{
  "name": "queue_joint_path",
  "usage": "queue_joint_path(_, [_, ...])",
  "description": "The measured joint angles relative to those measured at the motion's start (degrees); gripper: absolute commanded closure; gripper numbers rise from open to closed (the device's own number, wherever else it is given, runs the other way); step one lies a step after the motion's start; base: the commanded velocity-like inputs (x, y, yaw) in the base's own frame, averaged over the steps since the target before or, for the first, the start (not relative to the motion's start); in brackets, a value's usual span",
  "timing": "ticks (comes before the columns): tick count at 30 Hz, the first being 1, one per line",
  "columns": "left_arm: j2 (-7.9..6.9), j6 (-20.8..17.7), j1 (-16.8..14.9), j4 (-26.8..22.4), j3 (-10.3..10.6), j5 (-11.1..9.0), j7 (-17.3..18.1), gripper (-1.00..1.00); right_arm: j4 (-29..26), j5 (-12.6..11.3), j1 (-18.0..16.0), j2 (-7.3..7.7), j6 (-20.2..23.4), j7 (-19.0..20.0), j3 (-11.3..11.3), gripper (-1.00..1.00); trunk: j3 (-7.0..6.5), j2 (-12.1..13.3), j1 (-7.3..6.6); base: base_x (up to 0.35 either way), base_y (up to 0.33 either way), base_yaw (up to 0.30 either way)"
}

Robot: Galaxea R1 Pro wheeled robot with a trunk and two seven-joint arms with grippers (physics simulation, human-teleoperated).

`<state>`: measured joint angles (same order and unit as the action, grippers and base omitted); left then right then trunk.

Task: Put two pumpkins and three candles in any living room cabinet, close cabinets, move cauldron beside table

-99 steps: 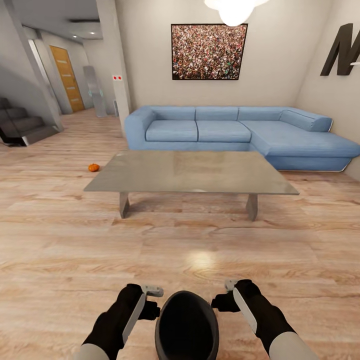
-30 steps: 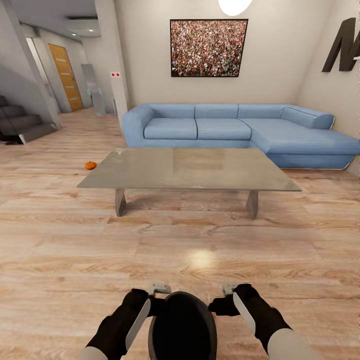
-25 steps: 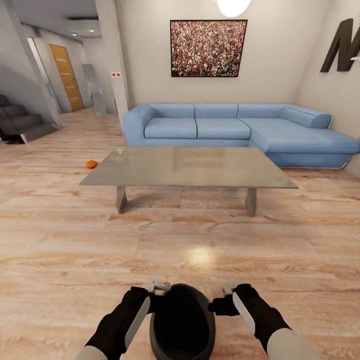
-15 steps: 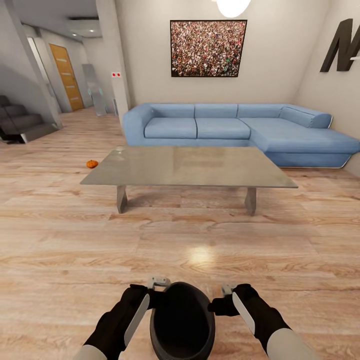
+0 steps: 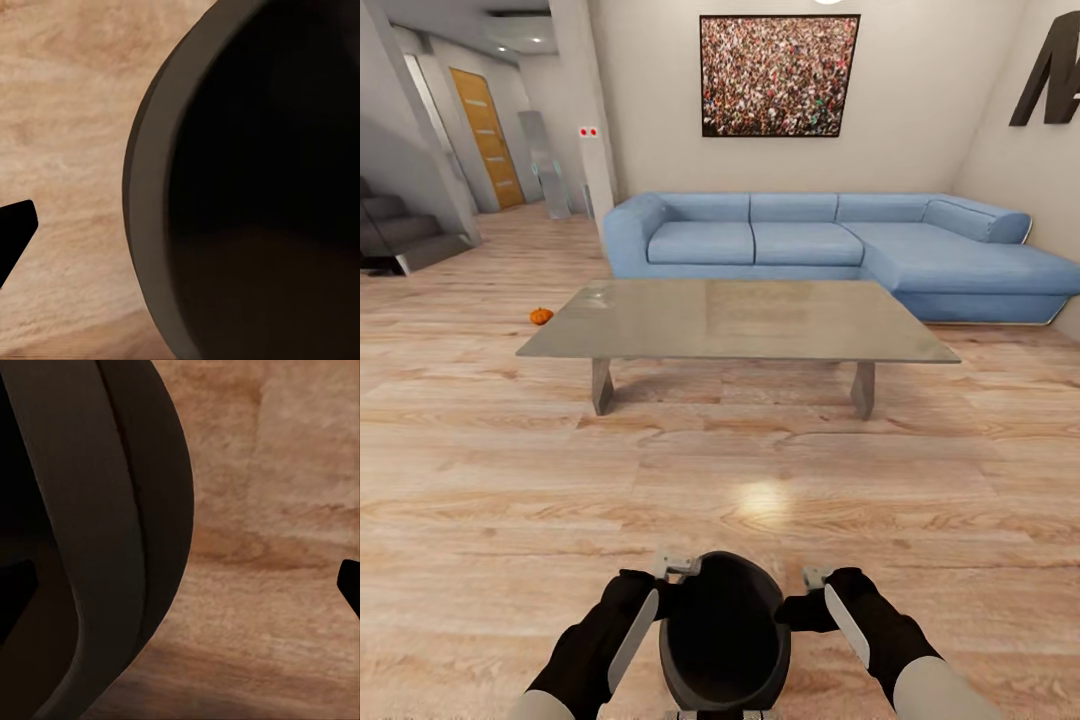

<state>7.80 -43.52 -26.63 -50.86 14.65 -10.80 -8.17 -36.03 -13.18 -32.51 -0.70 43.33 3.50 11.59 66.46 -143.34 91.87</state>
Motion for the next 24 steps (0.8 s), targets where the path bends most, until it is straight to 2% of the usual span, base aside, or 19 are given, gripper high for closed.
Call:
queue_joint_path(2, [-0.06,0.01,0.00,0.07,-0.09,0.00,0.00,-1.00,-0.07,0.00,0.01,-0.08,0.00,0.25,0.26,-1.00,0.44,-0.03,0.05,0.000,0.000,0.000])
queue_joint_path(5, [-0.18,0.04,0.00,0.10,-0.13,0.00,0.00,-1.00,-0.15,0.10,0.00,-0.09,-0.04,3.18,2.61,-1.00,1.11,-0.07,0.13,0.000,0.000,0.000])
queue_joint_path(6, [-0.21,0.04,0.00,0.08,-0.14,0.00,0.00,-1.00,-0.12,0.07,0.00,-0.01,-0.11,5.23,4.21,-1.00,1.33,-0.08,0.15,0.000,0.000,0.000])
queue_joint_path(9, [-0.23,0.08,0.00,0.07,-0.15,-0.01,0.00,-1.00,-0.03,0.11,-0.01,0.13,-0.34,7.69,5.78,-1.00,1.78,-0.11,0.20,0.000,0.000,0.000])
queue_joint_path(13, [-0.24,0.10,0.00,0.09,-0.15,-0.01,0.00,-1.00,-0.01,0.09,-0.01,0.18,-0.42,8.22,6.21,-1.00,1.78,-0.11,0.20,0.000,0.000,0.000])
queue_joint_path(24, [-0.35,0.10,0.00,-0.15,-0.15,0.20,-0.03,-1.00,0.07,0.09,0.00,0.26,-0.44,8.15,6.25,-1.00,4.21,-0.25,0.49,0.000,0.000,0.000])
